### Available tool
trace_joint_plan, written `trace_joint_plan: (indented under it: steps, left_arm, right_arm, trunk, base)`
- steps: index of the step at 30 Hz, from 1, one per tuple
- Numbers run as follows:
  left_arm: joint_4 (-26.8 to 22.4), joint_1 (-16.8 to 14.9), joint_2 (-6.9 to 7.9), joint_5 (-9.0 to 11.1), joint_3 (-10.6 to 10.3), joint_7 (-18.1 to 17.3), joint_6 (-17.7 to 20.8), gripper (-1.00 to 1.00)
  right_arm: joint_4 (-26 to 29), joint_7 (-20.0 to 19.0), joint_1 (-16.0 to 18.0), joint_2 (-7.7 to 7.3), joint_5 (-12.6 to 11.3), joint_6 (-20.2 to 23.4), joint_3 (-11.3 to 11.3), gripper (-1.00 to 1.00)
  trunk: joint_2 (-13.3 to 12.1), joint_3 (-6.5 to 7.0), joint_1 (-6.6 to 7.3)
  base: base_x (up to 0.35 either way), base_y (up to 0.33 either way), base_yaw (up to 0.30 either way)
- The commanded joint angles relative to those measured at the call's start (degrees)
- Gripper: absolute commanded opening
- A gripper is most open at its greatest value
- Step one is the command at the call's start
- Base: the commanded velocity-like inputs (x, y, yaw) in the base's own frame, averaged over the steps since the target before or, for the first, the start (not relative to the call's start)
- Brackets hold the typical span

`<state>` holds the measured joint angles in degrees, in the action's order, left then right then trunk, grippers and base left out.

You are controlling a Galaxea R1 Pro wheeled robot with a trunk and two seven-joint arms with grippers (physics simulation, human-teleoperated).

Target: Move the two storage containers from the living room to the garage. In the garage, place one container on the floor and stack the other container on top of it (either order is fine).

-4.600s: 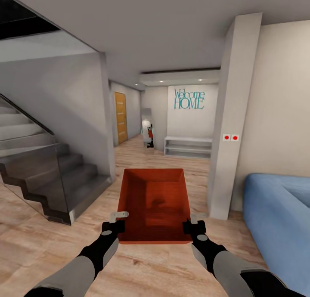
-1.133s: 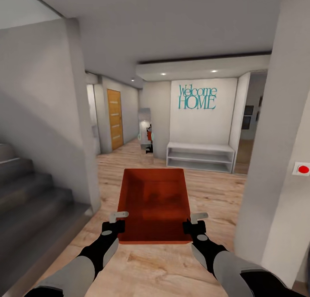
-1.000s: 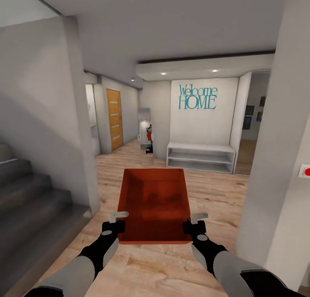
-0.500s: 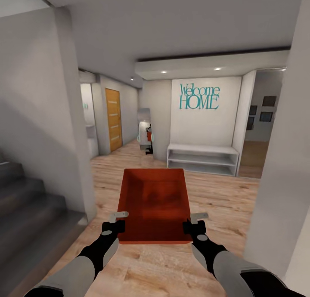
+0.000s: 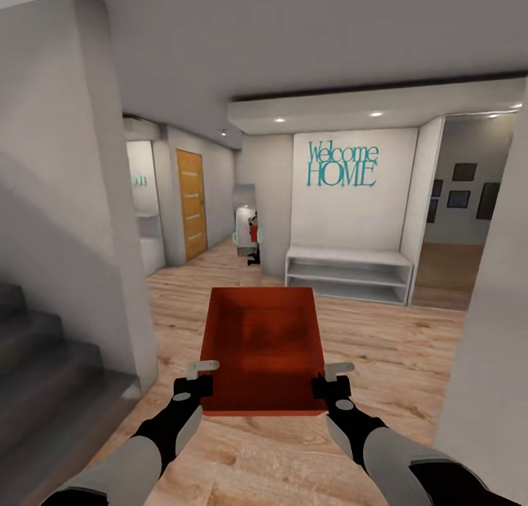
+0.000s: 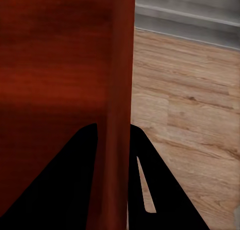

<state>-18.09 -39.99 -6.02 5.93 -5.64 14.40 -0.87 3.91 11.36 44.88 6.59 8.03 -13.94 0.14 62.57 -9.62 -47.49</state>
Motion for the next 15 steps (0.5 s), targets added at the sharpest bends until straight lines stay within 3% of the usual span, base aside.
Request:
trace_joint_plan:
  steps: [1,15]
  left_arm:
    - [-0.2,-0.1,0.66,-0.5,0.6,1.2,-2.5,-1.00]
    - [-0.2,-0.1,0.73,-0.5,0.6,1.2,-2.6,-1.00]
  right_arm:
    - [-0.2,0.6,0.0,-0.03,-0.4,-0.2,-1.9,-1.00]
    - [-0.2,0.6,0.0,-0.08,-0.4,-0.2,-1.9,-1.00]
  trunk:
    - [0.1,-0.08,-0.04]
    - [0.1,-0.08,-0.04]
  base:
    - [0.322,0.000,0.000]
    - [0.322,0.000,0.000]
